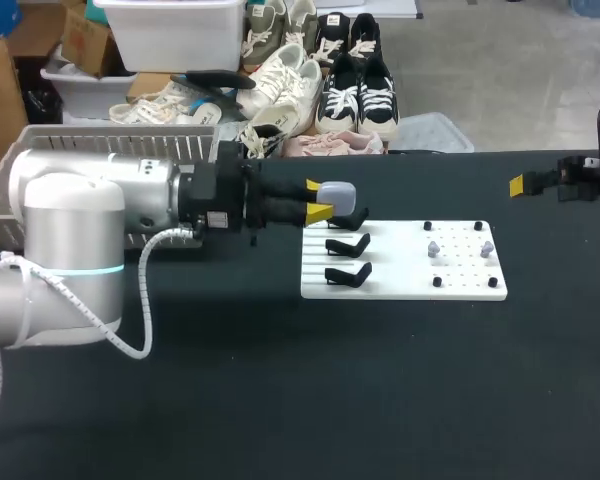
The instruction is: Pick up each earbud case from the left stands, insert the matching earbuds, close the lid, and place the case in the box.
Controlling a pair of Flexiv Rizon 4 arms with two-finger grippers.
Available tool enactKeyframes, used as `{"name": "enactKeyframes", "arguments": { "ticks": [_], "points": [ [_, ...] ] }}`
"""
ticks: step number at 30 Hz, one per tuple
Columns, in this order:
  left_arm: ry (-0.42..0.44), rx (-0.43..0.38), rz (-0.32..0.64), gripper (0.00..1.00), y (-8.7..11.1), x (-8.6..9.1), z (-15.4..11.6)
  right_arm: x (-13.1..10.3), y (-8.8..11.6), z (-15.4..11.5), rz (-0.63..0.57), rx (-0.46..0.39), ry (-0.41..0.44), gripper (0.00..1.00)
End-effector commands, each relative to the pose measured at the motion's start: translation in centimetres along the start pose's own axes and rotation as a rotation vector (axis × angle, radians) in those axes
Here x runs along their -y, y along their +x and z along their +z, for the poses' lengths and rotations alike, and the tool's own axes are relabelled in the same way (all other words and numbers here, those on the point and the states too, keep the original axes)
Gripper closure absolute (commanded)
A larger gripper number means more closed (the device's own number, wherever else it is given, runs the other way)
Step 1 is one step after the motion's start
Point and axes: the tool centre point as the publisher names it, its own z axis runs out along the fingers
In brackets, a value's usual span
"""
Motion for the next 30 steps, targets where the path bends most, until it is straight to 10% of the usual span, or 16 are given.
{"name": "enactKeyframes", "arguments": {
  "ticks": [1, 30],
  "points": [
    [0.057, 0.011, 0.003, 1.0, 0.7, -0.8, 1.3, 0.1, 0.0, 0.0, -0.002, -0.001, -0.005, 0.0],
    [0.08, 0.054, 0.064, 1.0, 1.0, -1.0, 2.5, -14.3, 1.9, 0.8, -0.359, -0.108, -0.088, 0.0]
  ]
}}
